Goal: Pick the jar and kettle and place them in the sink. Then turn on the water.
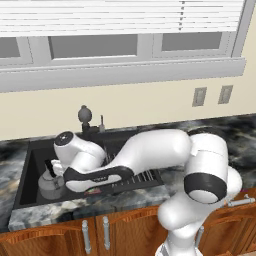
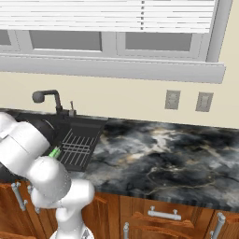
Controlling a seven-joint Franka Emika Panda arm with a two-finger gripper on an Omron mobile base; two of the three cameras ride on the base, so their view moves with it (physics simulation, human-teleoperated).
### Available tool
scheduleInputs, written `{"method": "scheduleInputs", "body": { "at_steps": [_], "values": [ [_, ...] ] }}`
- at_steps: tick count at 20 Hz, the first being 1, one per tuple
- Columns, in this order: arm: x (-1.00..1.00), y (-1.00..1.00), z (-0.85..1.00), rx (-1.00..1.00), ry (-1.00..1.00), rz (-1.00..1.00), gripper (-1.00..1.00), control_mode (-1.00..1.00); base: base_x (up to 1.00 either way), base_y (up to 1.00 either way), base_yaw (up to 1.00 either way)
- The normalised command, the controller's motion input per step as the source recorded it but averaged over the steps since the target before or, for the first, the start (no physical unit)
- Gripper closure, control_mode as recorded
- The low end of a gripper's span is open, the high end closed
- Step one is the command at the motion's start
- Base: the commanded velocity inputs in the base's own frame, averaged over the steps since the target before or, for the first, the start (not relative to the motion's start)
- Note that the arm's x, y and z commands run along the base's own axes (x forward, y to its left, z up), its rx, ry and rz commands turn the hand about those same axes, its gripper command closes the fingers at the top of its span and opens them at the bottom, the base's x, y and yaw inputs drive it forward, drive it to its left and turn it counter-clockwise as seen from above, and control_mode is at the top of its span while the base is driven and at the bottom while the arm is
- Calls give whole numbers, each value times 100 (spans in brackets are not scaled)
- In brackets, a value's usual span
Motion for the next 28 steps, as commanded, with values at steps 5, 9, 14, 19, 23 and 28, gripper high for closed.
{"method": "scheduleInputs", "body": {
  "at_steps": [5, 9, 14, 19, 23, 28],
  "values": [
    [-32, -50, 39, -1, -17, 12, -100, -100, 0, 0, 0],
    [-10, -65, 31, 0, -16, 13, -100, -100, 0, 0, 0],
    [-4, -69, 30, 0, -14, 13, -100, -100, 0, 0, 0],
    [-6, -69, 28, 0, -14, 14, -100, -100, 0, 0, 0],
    [0, -64, 20, 0, -15, 12, -100, -100, 0, 0, 0],
    [0, -57, 14, 0, -16, 11, -100, -100, 0, 0, 0]
  ]
}}
